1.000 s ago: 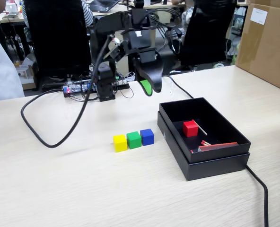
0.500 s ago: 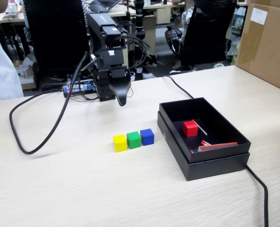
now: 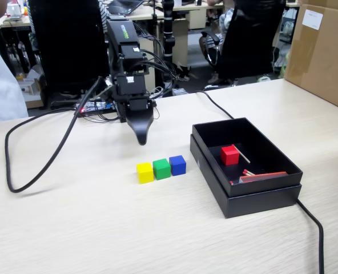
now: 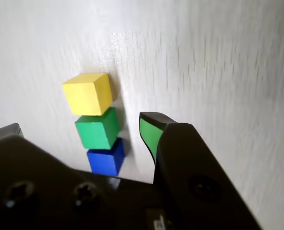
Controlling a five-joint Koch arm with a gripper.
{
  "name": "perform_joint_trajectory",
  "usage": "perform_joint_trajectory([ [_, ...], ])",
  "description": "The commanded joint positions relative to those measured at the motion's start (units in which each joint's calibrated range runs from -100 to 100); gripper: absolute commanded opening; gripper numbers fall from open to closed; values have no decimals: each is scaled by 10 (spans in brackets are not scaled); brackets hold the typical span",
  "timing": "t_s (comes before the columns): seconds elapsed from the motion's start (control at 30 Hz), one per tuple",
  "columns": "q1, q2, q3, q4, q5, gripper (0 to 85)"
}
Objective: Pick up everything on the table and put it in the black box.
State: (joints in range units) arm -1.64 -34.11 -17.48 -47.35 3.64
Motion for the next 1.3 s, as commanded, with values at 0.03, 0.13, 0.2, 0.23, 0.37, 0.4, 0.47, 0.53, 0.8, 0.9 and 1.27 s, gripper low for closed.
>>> perform_joint_trajectory([
  [0.03,-5,86,84,-12,-26,476],
  [0.13,-7,142,104,-12,-32,476],
  [0.2,-8,167,113,-12,-32,476],
  [0.23,-9,176,117,-12,-32,476],
  [0.37,-11,217,129,-12,-32,476],
  [0.4,-12,232,136,-12,-32,475],
  [0.47,-14,245,143,-12,-33,472],
  [0.53,-18,259,156,-12,-35,428],
  [0.8,-21,272,176,-12,-38,233],
  [0.9,-21,272,178,-12,-38,153],
  [1.27,-41,80,163,-49,-51,59],
])
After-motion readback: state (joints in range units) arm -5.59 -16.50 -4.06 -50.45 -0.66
